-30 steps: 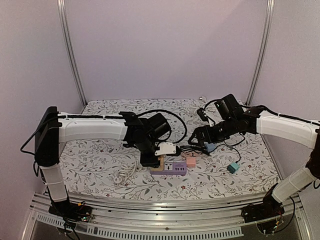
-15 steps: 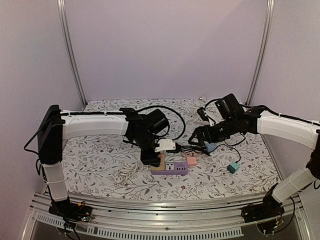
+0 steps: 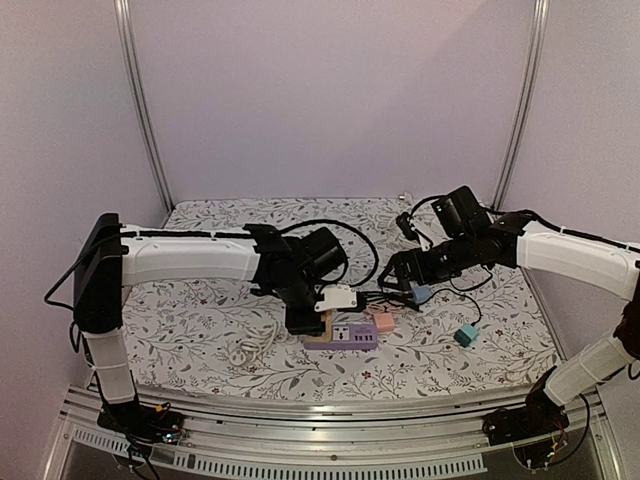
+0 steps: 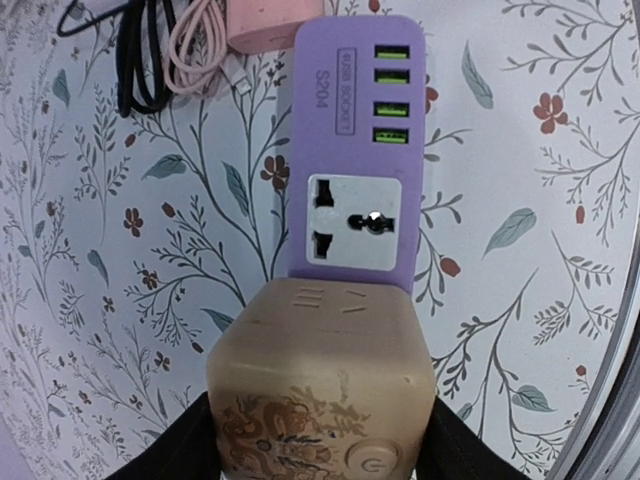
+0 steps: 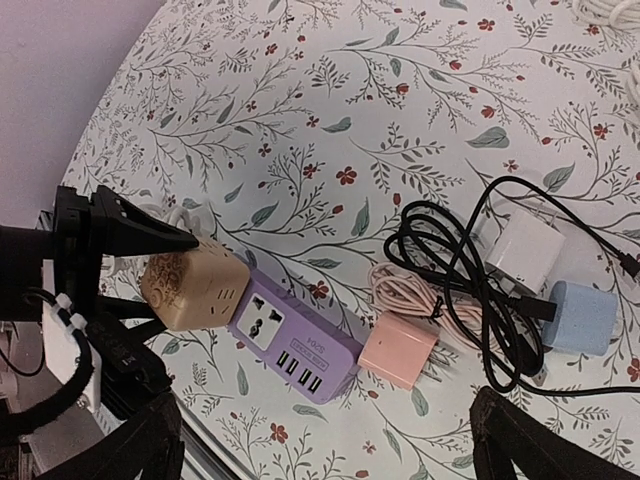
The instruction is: Insert the plug
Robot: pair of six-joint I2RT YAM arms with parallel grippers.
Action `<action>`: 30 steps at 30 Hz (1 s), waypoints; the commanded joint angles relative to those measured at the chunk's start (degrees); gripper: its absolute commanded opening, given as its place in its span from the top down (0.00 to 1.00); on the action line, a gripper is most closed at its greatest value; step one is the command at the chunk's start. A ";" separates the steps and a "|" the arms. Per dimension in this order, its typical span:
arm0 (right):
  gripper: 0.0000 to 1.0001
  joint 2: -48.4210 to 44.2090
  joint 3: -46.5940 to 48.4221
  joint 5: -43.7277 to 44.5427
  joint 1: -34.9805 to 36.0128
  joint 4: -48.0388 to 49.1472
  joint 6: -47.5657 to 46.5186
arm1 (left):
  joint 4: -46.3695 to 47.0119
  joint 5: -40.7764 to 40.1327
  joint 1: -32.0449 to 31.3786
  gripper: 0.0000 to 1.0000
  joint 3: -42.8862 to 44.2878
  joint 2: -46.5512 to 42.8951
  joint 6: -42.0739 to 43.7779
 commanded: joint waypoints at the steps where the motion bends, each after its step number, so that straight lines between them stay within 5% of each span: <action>1: 0.01 -2.01 0.29 1.13 -0.36 -0.85 0.24 | -8.91 -0.70 -0.43 0.14 -5.71 9.47 -0.20; 2: 0.01 -2.00 0.32 0.99 -0.36 -0.84 0.18 | -9.64 -0.98 -0.30 0.02 -4.51 9.12 -0.09; 3: 0.01 -1.86 0.43 1.01 -0.36 -0.85 0.16 | -10.63 -1.22 -0.27 0.01 -2.94 9.01 0.02; 23: 0.01 -3.07 4.83 0.12 -0.35 -3.05 -3.83 | -24.35 0.94 2.02 0.01 20.00 -1.32 3.51; 30: 0.01 -0.31 4.56 -7.70 1.36 0.85 -18.07 | -29.19 9.29 14.20 0.01 17.04 -11.03 6.08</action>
